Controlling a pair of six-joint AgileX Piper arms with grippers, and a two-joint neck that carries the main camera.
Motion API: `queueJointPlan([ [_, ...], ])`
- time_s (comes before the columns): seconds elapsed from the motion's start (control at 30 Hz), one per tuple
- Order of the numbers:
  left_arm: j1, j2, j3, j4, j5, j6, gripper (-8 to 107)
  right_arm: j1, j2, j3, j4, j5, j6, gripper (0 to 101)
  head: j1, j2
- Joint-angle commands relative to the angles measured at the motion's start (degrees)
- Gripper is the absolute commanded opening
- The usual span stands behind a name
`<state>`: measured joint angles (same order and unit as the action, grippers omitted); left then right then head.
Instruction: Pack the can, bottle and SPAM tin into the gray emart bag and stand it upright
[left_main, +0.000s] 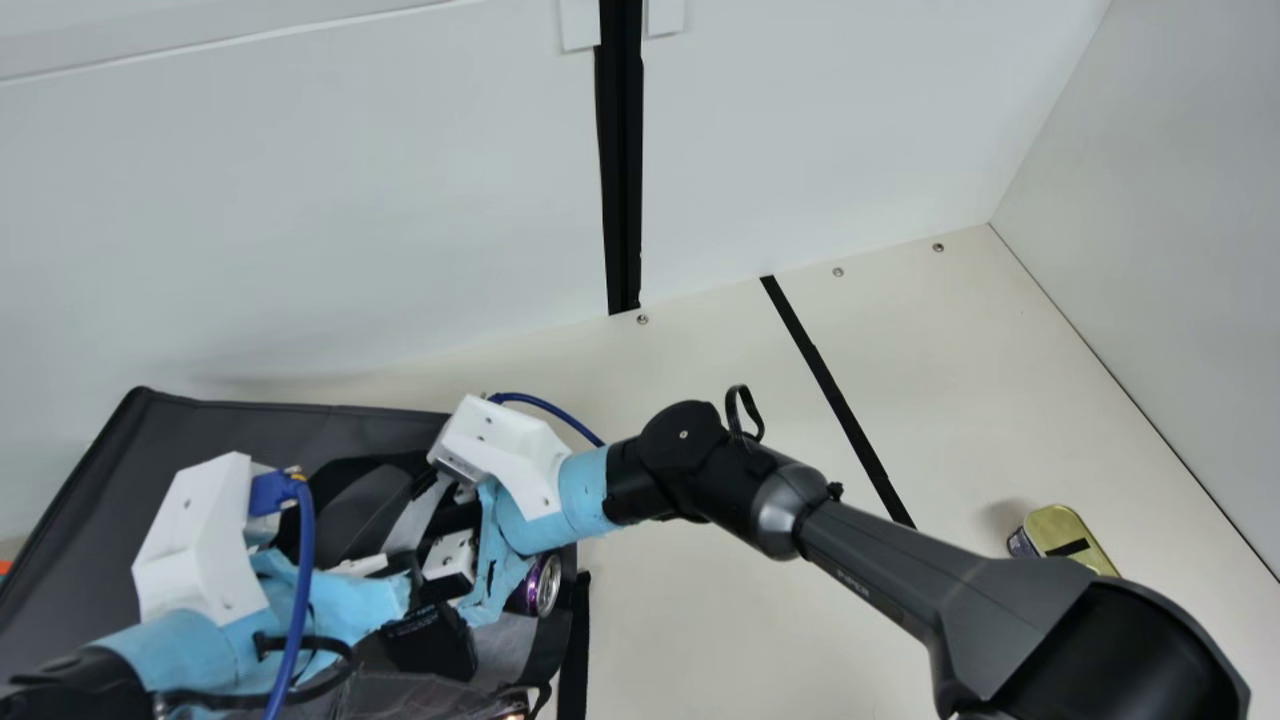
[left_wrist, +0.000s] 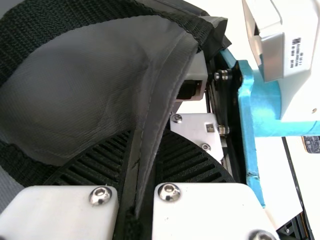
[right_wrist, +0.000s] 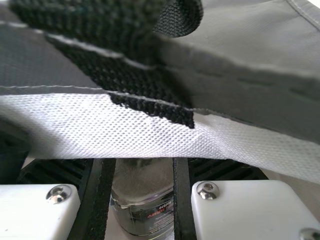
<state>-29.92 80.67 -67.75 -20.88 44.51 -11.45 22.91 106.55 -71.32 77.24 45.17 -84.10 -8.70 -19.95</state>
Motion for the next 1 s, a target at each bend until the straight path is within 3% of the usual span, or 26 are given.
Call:
queueJointPlan([
  [0.0, 0.0, 0.0, 0.0, 0.0, 0.0, 0.0, -8, 0.1, 0.24, -0.32, -0.56, -0.16, 0.22, 27, -1.3, -0.05],
  [0.67, 0.0, 0.0, 0.0, -0.25, 0.54, 0.0, -8, -0.3, 1.36, -2.35, -3.08, 0.66, 1.36, 94, -1.3, -0.05],
  [0.97, 0.0, 0.0, 0.0, -0.25, 0.54, 0.0, -8, -1.11, -0.52, -0.75, -3.88, 1.6, 1.29, 95, -1.3, -0.05],
])
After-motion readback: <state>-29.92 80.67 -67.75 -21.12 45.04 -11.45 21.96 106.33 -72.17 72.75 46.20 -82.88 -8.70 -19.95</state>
